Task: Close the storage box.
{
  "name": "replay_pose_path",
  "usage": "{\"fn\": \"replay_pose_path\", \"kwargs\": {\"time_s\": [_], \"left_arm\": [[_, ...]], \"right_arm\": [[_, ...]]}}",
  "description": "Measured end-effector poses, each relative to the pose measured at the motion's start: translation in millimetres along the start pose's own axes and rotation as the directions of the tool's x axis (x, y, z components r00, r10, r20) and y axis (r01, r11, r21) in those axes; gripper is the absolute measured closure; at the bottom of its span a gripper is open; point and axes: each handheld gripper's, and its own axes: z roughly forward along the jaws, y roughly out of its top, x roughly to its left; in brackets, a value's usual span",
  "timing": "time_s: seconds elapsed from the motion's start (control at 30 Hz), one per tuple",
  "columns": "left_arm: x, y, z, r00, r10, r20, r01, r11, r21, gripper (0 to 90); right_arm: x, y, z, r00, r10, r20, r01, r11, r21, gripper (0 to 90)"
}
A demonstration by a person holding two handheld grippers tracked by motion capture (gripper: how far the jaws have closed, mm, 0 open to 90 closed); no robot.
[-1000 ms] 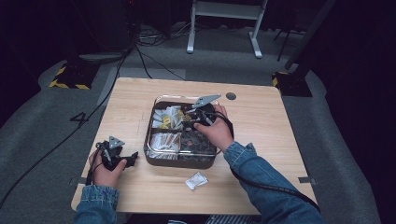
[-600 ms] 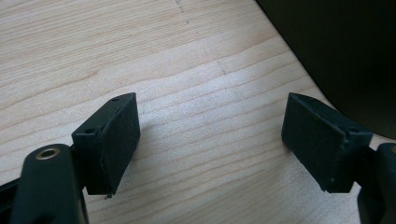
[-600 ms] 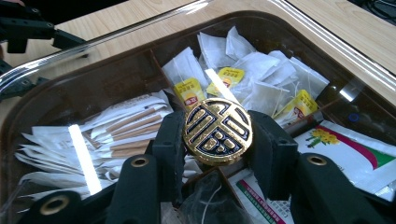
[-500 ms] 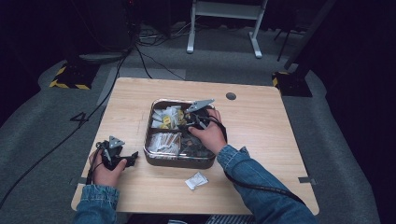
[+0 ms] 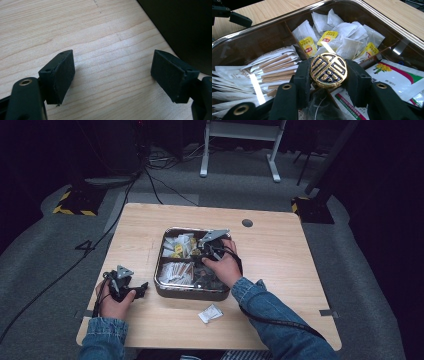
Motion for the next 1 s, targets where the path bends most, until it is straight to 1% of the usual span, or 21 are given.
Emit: {"fn": "replay_pose_path", "kwargs": {"time_s": [0.5,0.77,1.0], "left_arm": [[0.2,0.2,0.3,1.0,0.003,0.0,-0.003,1.0,-0.001,19.8],[0.2,0.3,0.1,1.0,0.003,0.0,-0.003,1.0,0.001,19.8],[0.0,0.2,0.4,1.0,0.003,-0.002,-0.003,1.0,-0.002,19.9]], "right_arm": [[3.1,-4.9,4.4,0.9999,0.014,-0.001,-0.014,1.0,-0.001,58.9],[5.2,-6.5,4.0,0.9998,0.016,0.012,-0.016,1.0,-0.006,58.8],[4.2,-5.1,5.3,0.9996,0.027,0.004,-0.027,1.0,0.001,58.5]]}}
